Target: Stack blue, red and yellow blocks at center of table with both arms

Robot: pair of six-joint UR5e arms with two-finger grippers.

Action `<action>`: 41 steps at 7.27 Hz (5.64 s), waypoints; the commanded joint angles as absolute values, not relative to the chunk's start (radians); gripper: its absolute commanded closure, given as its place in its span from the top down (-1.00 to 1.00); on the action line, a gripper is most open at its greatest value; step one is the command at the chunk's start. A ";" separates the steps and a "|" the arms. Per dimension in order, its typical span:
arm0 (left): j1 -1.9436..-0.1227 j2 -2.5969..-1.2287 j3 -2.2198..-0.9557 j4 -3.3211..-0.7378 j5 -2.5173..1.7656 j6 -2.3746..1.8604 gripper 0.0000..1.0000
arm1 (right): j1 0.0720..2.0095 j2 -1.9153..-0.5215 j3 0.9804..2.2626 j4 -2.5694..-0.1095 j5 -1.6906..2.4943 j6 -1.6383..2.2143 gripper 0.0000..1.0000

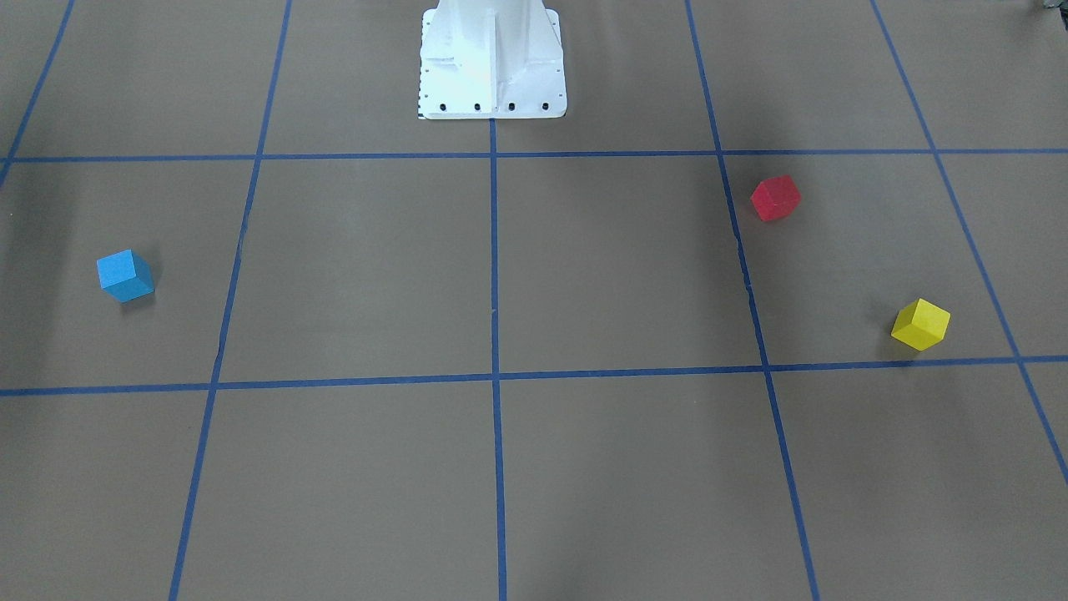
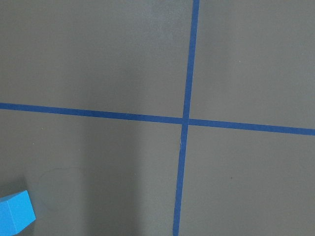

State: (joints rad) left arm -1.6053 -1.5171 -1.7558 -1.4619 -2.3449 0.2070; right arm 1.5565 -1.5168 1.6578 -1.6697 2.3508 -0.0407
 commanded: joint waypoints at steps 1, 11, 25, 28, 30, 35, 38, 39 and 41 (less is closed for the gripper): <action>-1.605 -1.519 -1.755 -1.465 -2.344 0.207 0.99 | 1.555 -1.516 1.657 -1.669 2.352 -0.041 1.00; -1.577 -1.606 -1.732 -1.629 -2.347 0.173 0.99 | 1.022 -1.578 1.734 -1.054 2.180 0.626 1.00; -1.569 -1.605 -1.721 -1.629 -2.378 0.172 0.99 | 0.873 -1.244 1.687 -1.422 2.131 0.637 -1.00; -1.569 -1.605 -1.720 -1.629 -2.378 0.170 0.99 | 0.746 -0.945 1.536 -1.479 2.070 0.913 -1.00; -1.569 -1.603 -1.717 -1.629 -2.379 0.170 0.99 | 0.642 -0.753 1.395 -1.477 1.978 1.111 -1.00; -1.568 -1.605 -1.717 -1.629 -2.379 0.170 0.99 | 0.508 -0.670 1.331 -1.470 1.861 1.246 0.16; -1.562 -1.605 -1.717 -1.629 -2.379 0.170 0.99 | 0.494 -0.684 1.341 -1.468 1.824 1.244 0.98; -1.563 -1.603 -1.718 -1.631 -2.379 0.170 1.00 | 0.520 -0.681 1.357 -1.471 1.836 1.241 0.98; -1.557 -1.614 -1.732 -1.635 -2.381 0.163 1.00 | 0.654 -0.692 1.405 -1.479 1.964 1.221 0.98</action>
